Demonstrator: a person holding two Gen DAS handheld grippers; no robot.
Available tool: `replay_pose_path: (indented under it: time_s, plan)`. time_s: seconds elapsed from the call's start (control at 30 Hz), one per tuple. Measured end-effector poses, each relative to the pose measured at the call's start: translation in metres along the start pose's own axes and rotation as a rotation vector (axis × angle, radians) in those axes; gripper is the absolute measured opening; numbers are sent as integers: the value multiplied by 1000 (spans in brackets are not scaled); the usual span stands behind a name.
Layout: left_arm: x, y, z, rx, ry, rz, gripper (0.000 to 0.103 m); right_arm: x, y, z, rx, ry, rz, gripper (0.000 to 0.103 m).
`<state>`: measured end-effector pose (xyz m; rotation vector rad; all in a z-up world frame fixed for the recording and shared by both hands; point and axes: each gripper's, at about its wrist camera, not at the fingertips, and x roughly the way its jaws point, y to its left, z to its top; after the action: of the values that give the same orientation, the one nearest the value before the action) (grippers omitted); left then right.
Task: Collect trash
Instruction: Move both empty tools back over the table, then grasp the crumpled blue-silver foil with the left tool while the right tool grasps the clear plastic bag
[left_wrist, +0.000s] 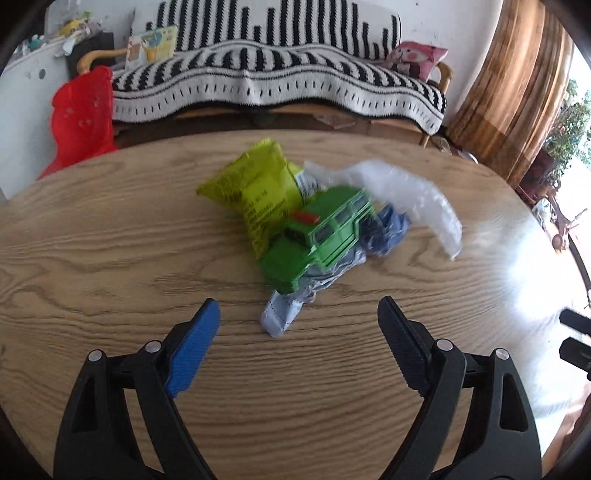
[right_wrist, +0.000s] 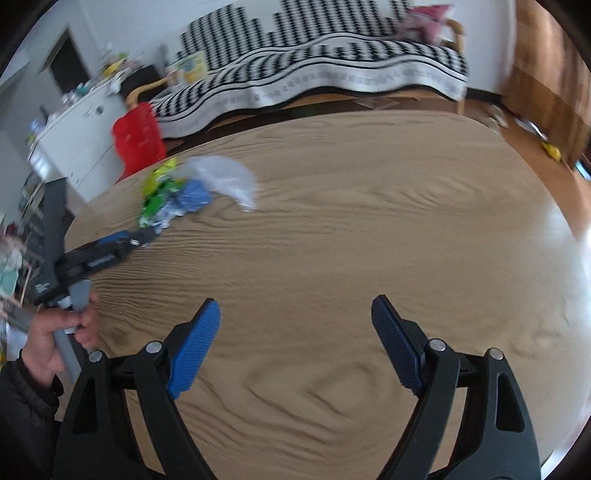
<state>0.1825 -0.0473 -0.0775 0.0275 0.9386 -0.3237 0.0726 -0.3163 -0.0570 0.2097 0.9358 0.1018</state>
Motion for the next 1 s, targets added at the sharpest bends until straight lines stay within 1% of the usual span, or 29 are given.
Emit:
replay_pose_path:
  time_s: [0.03,0.13,0.17,0.2,0.23,0.27,0.3,0.33,0.37,0.5,0.57,0.63,0.7,0.73,0.77,0.8,0.83,0.9,0.93,1.0]
  plan:
    - [4,-2,0,6,6,-3,85,5,4,2,-6,2,6,81]
    - [12,0,7,13,-7,12,83,28,17,24,-28,13,35,81]
    - [13,-1,8,12,-9,10,79,32,19,29,-41,12,37,81]
    - [14,-3,8,14,-14,9,69,38,22,37,-52,11,40,81]
    - [14,-5,9,22,-17,15,64,47,25,47,-59,15,49,81]
    - [14,-7,9,30,-17,23,52,52,27,52,-58,18,55,81]
    - [12,-11,5,44,-16,27,38,59,30,59,-55,23,65,81]
    - [10,-14,3,59,-11,19,32,65,33,65,-53,28,77,81]
    - [8,-16,0,71,-3,9,20,73,36,73,-54,37,93,81]
    - [-3,-18,-17,96,36,-54,17,96,51,102,-52,51,137,81]
    - [-10,-18,-27,115,48,-54,17,106,56,115,-45,52,146,81]
    - [-17,-17,-35,110,62,-60,17,118,59,123,-46,73,148,81]
    - [-25,-15,-43,107,69,-65,17,131,66,127,-47,103,152,77]
    - [-28,-14,-47,110,70,-65,17,136,70,127,-51,120,150,70]
    - [-32,-15,-50,117,71,-63,17,139,72,125,-54,132,152,52]
    - [-34,-15,-52,123,70,-61,17,140,74,123,-54,141,156,40]
    - [-37,-15,-54,127,67,-57,17,137,74,119,-54,142,151,22]
    - [-46,-16,-55,114,61,-64,17,124,73,110,-52,119,143,16]
    - [-49,-16,-55,109,59,-67,17,114,70,105,-46,106,138,11]
    - [-57,-23,-54,106,47,-71,17,93,60,95,-33,80,119,9]
